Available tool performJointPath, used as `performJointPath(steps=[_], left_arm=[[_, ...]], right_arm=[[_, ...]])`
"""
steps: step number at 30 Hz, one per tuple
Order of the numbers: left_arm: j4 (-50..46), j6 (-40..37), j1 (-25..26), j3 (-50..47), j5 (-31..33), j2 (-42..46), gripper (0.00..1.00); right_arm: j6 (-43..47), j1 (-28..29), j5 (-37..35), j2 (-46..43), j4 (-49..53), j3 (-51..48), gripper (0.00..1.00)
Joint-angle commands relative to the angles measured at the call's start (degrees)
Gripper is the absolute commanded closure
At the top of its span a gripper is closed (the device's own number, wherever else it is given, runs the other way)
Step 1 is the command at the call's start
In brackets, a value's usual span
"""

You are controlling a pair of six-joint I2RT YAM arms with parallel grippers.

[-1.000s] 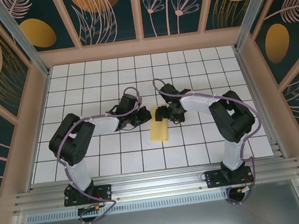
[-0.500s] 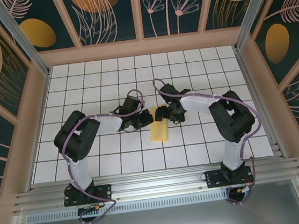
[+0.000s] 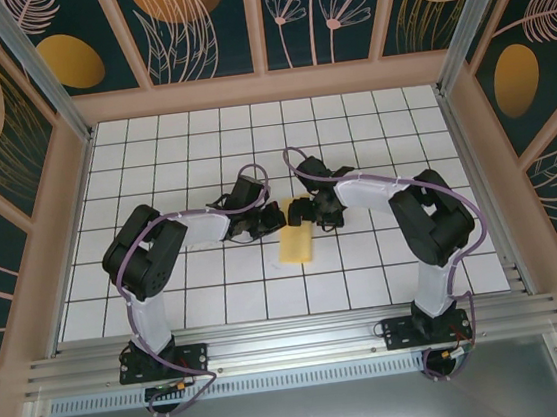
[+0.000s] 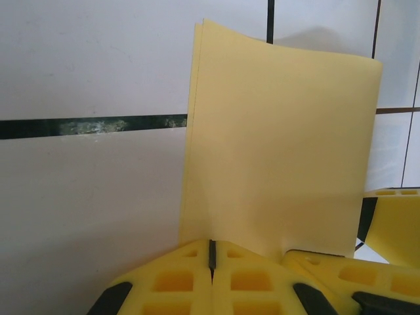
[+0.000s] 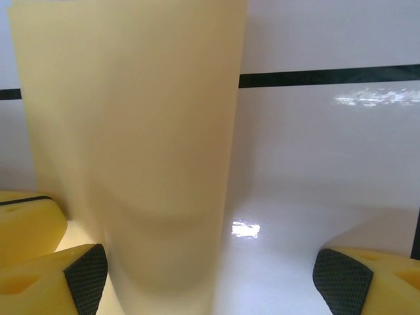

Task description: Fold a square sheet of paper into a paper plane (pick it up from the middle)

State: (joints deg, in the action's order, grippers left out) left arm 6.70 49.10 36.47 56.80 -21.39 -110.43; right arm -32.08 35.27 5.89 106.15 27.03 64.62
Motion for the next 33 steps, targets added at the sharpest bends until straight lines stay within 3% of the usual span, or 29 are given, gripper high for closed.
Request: performJointPath(steps=[1, 11, 13, 17, 24, 33], left_arm=[[-3.0, -1.5, 0.5, -0.3, 1.8, -1.7, 1.00], [-2.7, -2.0, 0.5, -0.6, 1.6, -2.2, 1.00], [-2.7, -2.0, 0.4, -0.5, 1.6, -2.4, 1.00], [-2.8, -2.2, 0.5, -0.6, 1.6, -2.5, 1.00], [-2.6, -2.2, 0.5, -0.7, 1.6, -2.7, 1.00], [-2.7, -2.2, 0.5, -0.7, 1.6, -2.9, 1.00]], right_arm=[[-0.7, -0.1, 0.5, 4.7, -1.3, -2.6, 0.10], [-2.6, -2.5, 2.7, -11.0, -5.3, -4.7, 0.10], [-2.8, -3.5, 6.5, -13.8, -7.8, -6.4, 0.16], [-5.0, -5.3, 13.2, -18.8, -14.0, -10.3, 0.46], [-8.8, -5.8, 25.9, -16.0, -24.4, -14.3, 0.84], [-7.3, -6.0, 26.6, -11.3, -25.3, -16.8, 0.86]])
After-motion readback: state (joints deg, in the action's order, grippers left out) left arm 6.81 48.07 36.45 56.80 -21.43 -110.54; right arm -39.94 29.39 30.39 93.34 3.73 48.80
